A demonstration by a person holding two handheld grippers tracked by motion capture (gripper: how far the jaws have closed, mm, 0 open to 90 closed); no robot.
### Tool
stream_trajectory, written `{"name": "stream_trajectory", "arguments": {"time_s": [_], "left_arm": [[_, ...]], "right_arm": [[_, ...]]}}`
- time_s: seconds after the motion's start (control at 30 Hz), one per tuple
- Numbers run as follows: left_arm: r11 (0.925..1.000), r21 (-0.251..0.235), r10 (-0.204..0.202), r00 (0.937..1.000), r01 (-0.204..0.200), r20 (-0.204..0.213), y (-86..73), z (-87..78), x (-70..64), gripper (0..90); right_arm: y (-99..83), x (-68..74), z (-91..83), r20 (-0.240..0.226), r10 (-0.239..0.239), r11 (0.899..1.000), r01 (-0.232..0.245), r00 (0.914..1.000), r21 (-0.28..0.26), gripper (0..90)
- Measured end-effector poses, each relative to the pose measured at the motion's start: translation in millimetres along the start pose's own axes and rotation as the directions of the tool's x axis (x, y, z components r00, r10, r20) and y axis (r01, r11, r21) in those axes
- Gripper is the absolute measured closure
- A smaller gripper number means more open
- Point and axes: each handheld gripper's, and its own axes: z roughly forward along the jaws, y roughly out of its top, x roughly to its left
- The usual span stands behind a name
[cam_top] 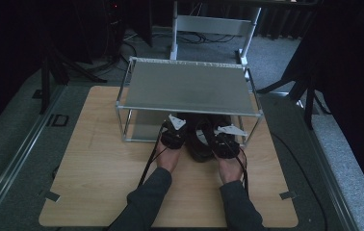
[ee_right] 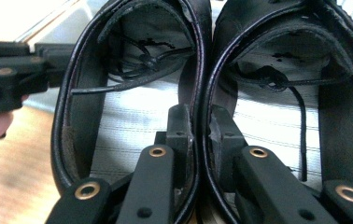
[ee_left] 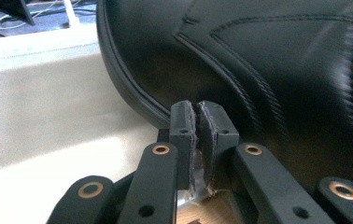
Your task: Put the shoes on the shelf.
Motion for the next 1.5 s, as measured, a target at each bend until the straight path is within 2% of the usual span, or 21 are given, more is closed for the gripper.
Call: {"name": "stream_trajectory", "arguments": {"time_s": [0.17,0.3,0.43,0.53,0.63,0.8,1.03,1.2,1.5], "left_arm": [[0.9997,0.000,0.025,0.9997,-0.025,-0.007,5.6,2.1,-5.6,86.2],[0.9998,-0.004,0.020,0.9996,-0.020,-0.021,9.0,6.0,-8.0,87.3],[0.9998,-0.015,0.016,0.9991,-0.016,-0.040,10.8,5.9,-10.8,89.7],[0.9998,-0.017,0.013,0.9987,-0.014,-0.050,10.4,7.7,-9.0,89.8],[0.9998,-0.018,0.011,0.9981,-0.012,-0.060,9.4,11.0,-6.7,90.0],[0.9989,-0.038,0.026,0.9963,-0.029,-0.082,8.6,16.2,-2.7,90.0],[0.9973,-0.069,0.020,0.9964,-0.026,-0.083,7.1,20.4,-2.0,90.0],[0.9983,-0.058,-0.002,0.9965,-0.003,-0.083,5.9,26.4,-0.6,90.0],[0.9961,-0.088,-0.018,0.9942,0.009,-0.106,8.4,31.8,1.7,90.0]], "right_arm": [[1.8,-1.1,6.4,0.008,0.031,0.999,-0.031,0.9995,-0.036,80.6],[2.9,-0.2,10.1,0.037,0.024,0.998,-0.022,0.9990,-0.067,80.6],[5.4,-0.6,14.5,0.043,0.047,0.994,-0.042,0.9980,-0.096,80.6],[6.1,-0.7,17.9,0.042,0.057,0.993,-0.052,0.9975,-0.106,80.6],[5.8,3.5,22.1,0.060,0.051,0.992,-0.044,0.9969,-0.118,80.6],[5.5,8.5,29.3,0.070,0.050,0.990,-0.040,0.9963,-0.134,80.5],[8.4,6.6,33.2,0.067,0.065,0.989,-0.055,0.9957,-0.134,80.5],[13.2,4.0,38.3,0.071,0.082,0.992,-0.075,0.9941,-0.097,80.4],[19.9,4.0,45.3,0.079,0.095,0.991,-0.086,0.9924,-0.106,80.5]]}}
